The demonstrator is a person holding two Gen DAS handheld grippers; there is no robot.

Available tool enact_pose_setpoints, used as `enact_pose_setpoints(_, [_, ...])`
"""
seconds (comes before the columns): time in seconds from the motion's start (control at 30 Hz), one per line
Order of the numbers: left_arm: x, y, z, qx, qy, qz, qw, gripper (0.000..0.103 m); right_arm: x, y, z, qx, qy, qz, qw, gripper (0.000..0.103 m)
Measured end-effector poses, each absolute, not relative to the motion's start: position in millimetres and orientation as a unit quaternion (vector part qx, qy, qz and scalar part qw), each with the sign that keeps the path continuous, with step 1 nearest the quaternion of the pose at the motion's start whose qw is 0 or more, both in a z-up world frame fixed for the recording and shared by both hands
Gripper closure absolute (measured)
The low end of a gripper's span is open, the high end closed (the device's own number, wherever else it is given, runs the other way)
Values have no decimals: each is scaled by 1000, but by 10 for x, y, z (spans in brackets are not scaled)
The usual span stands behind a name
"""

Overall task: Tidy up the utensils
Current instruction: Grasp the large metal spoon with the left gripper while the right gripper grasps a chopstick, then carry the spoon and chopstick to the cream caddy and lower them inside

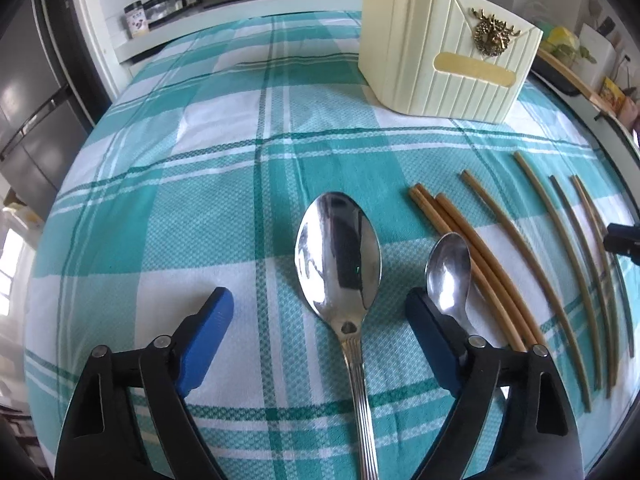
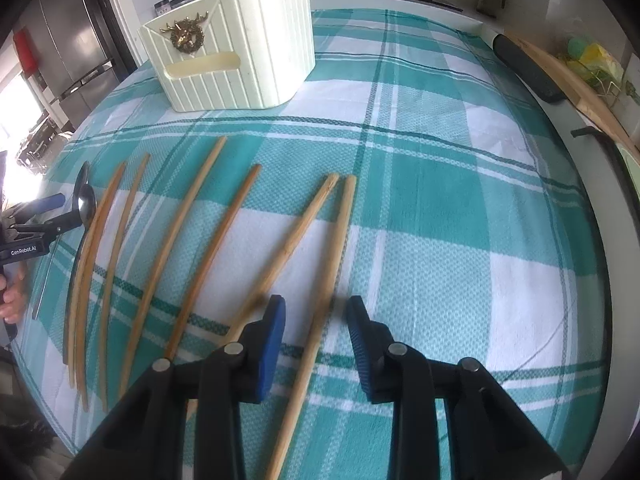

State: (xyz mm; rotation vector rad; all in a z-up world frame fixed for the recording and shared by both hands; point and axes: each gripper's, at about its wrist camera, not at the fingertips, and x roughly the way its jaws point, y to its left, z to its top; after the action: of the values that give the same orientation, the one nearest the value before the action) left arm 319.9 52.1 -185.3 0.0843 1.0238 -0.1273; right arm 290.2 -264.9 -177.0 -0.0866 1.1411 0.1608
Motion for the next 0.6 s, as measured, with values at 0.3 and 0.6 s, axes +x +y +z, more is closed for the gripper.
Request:
enact_pose_setpoints(0.3, [3370, 431, -1795, 59, 480, -74, 872, 61, 3327, -2640, -1786, -37, 557, 78, 826, 95])
enact_pose_setpoints(0.6, [3232, 595, -1404, 28, 451, -77, 889, 61, 3330, -2871, -1458, 32, 527, 85, 845, 96])
